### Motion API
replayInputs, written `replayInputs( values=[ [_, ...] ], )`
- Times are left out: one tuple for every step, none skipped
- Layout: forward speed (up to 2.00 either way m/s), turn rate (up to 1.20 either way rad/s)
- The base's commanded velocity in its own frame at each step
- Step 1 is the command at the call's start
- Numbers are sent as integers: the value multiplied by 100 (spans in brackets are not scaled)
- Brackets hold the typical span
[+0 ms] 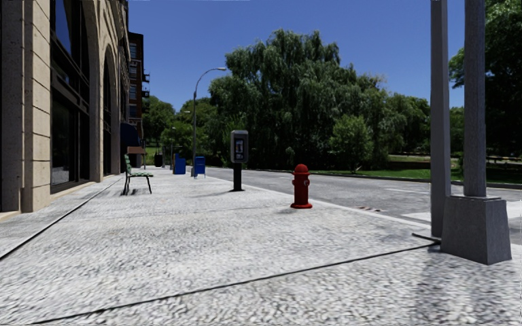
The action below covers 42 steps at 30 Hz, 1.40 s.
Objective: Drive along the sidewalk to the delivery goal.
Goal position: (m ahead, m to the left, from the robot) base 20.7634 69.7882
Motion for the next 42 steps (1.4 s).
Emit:
replayInputs(
  values=[
    [200,30],
    [200,30],
    [200,27],
    [200,27],
    [200,23],
    [200,22],
    [200,22],
    [200,22],
    [200,22],
    [200,22],
    [200,22],
    [200,22],
    [200,22],
    [200,22],
    [200,22],
    [200,22],
    [200,22],
    [200,22],
    [200,22],
    [200,24],
    [200,26],
    [200,26],
    [200,26],
    [200,27],
    [200,27],
    [200,29],
    [200,29],
    [200,36],
    [200,38],
    [200,38],
    [200,38],
    [200,38],
    [200,38],
    [200,38],
    [200,38],
    [200,38],
    [200,38],
    [200,38],
    [200,38],
    [200,38],
    [200,38],
    [200,38]
  ],
)
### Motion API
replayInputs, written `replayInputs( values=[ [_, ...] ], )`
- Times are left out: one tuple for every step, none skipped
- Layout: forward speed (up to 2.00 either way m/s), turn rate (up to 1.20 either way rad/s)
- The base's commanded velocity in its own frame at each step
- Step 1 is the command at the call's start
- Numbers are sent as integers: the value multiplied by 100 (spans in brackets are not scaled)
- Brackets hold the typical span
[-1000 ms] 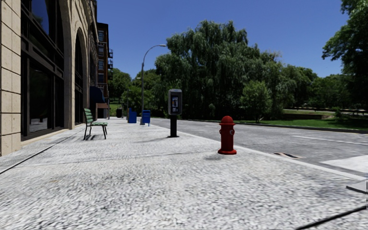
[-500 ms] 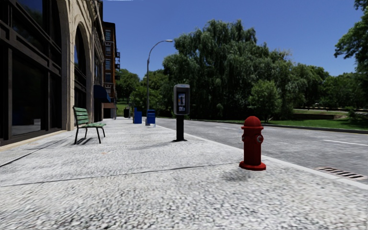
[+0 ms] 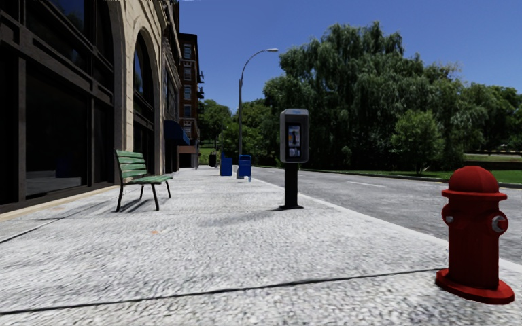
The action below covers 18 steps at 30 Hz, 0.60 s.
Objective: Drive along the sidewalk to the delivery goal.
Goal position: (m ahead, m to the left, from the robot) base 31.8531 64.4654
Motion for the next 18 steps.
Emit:
replayInputs(
  values=[
    [200,38],
    [200,36],
    [200,33],
    [200,33],
    [200,32],
    [200,32],
    [200,32],
    [200,32],
    [200,32],
    [200,32],
    [200,32],
    [200,32],
    [200,30],
    [200,30],
    [200,30],
    [200,30],
    [200,30],
    [200,30]
  ],
)
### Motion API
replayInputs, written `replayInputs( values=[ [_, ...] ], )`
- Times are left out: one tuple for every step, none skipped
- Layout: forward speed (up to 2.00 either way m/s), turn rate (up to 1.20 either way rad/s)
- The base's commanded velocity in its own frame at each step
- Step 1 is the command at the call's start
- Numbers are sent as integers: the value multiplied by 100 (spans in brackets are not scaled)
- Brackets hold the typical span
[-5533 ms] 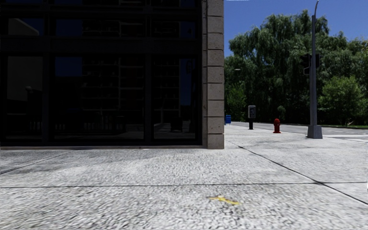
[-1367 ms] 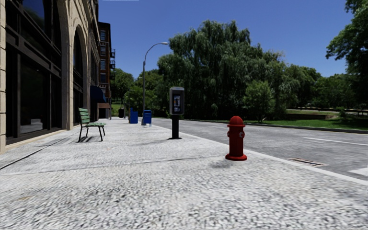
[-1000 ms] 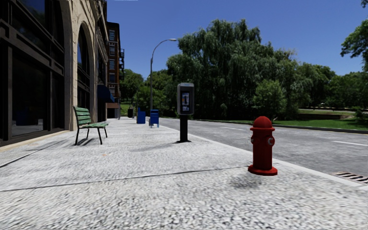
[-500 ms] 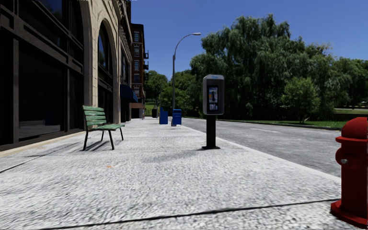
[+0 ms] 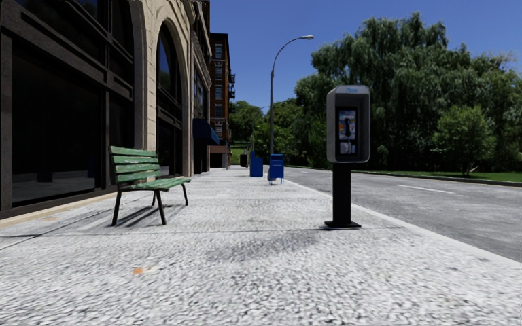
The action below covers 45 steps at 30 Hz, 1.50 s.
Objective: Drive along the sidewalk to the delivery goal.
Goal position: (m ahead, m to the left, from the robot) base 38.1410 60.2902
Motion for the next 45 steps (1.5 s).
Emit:
replayInputs(
  values=[
    [200,30],
    [200,30],
    [200,30],
    [200,30],
    [200,30],
    [200,30],
    [200,19],
    [200,0],
    [200,0],
    [200,0],
    [200,0],
    [200,0],
    [200,0],
    [200,0],
    [200,0],
    [200,0],
    [200,0],
    [200,0],
    [200,0],
    [200,0],
    [200,0],
    [200,0],
    [200,0],
    [200,0],
    [200,0],
    [200,0],
    [200,0],
    [200,0],
    [200,0],
    [200,0],
    [200,0],
    [200,0],
    [200,0],
    [200,0],
    [200,0],
    [200,0],
    [200,0],
    [200,0],
    [200,0],
    [200,0],
    [200,0],
    [200,0],
    [200,0],
    [200,0],
    [200,0]
  ],
)
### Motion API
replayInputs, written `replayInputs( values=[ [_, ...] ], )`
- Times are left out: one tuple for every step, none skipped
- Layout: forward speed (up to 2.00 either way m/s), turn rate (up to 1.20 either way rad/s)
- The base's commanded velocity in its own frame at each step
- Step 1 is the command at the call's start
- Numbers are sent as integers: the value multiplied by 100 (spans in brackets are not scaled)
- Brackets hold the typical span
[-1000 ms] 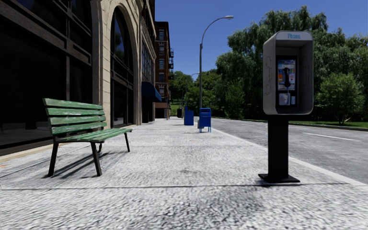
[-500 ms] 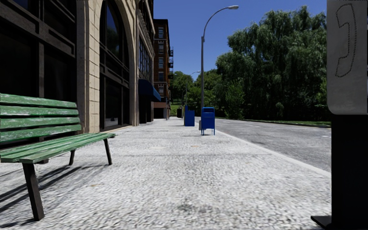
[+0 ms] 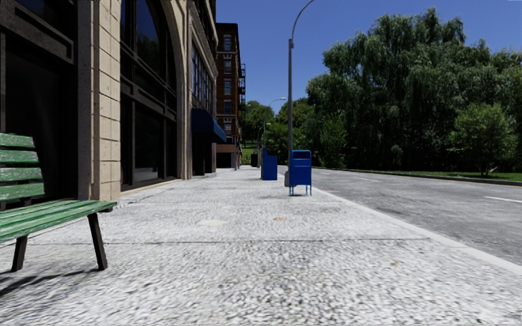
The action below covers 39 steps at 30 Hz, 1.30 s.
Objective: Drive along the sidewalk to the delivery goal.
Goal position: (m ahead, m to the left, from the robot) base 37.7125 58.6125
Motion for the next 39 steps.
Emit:
replayInputs(
  values=[
    [200,0],
    [200,0],
    [200,0],
    [200,0],
    [200,0],
    [200,0],
    [200,6],
    [200,6],
    [200,12],
    [200,15],
    [200,16],
    [200,16],
    [200,18],
    [200,21],
    [200,22],
    [200,22],
    [200,23],
    [200,23],
    [200,23],
    [200,23],
    [200,23],
    [200,23],
    [200,23],
    [200,23],
    [200,23],
    [200,23],
    [200,23],
    [200,23],
    [200,23],
    [200,23],
    [200,23],
    [200,23],
    [200,23],
    [200,23],
    [200,23],
    [200,23],
    [200,23],
    [200,23],
    [200,23]
  ],
)
